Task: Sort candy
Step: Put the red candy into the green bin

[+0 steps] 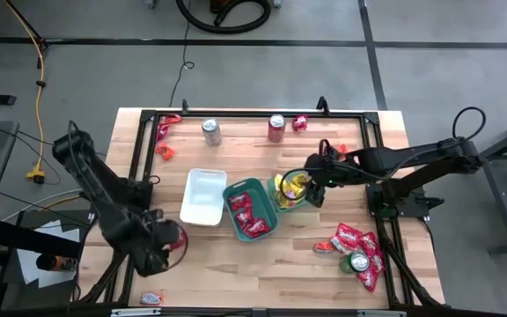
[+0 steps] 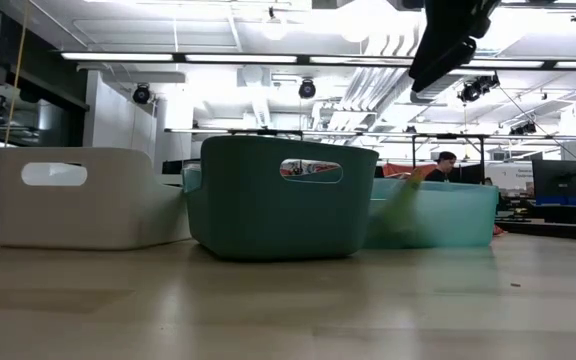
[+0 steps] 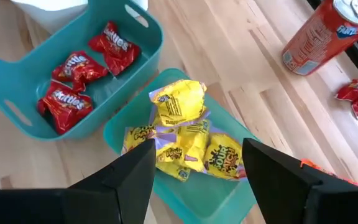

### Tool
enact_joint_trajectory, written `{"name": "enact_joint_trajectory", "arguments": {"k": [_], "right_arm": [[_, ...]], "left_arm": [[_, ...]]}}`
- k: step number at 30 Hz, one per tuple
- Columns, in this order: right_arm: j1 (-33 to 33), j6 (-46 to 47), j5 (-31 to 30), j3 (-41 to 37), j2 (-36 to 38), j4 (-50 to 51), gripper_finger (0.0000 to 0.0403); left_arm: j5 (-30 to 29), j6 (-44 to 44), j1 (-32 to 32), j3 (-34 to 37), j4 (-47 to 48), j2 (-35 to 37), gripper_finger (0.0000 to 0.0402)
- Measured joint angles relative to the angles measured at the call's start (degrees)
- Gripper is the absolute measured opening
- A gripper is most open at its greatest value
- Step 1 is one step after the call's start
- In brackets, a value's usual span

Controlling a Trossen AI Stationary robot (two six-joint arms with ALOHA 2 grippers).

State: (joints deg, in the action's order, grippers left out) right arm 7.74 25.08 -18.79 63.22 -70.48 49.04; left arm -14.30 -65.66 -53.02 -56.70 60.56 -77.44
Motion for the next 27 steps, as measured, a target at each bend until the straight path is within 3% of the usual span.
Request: {"name": "enact_joint_trajectory", "arguments": {"k": [5, 16, 22, 25, 27], "right_arm": [[0.0, 0.2, -0.2, -0.4, 0.4, -0.7, 0.0236], [0.0, 0.4, -0.2, -0.4, 0.4, -0.9, 0.0236], [0.0, 0.5, -0.2, -0.4, 0.4, -0.9, 0.0236], [0.0, 0.5, -0.2, -0.4, 0.4, -0.9, 0.0236], [0.0, 0.5, -0.2, -0.4, 0.4, -0.9, 0.0236]], "left_arm": [[-1.4, -3.8, 0.9, 4.8, -3.8, -2.9, 0.0192], [4.0, -2.8, 4.2, 20.4, -20.7, 2.2, 0.0193], [6.7, -3.0, 5.3, 25.5, -29.4, 2.0, 0.0189], [8.7, -2.8, 6.2, 25.6, -29.4, 2.7, 0.0152], [11.0, -2.7, 6.7, 24.8, -29.3, 4.2, 0.0100]]}}
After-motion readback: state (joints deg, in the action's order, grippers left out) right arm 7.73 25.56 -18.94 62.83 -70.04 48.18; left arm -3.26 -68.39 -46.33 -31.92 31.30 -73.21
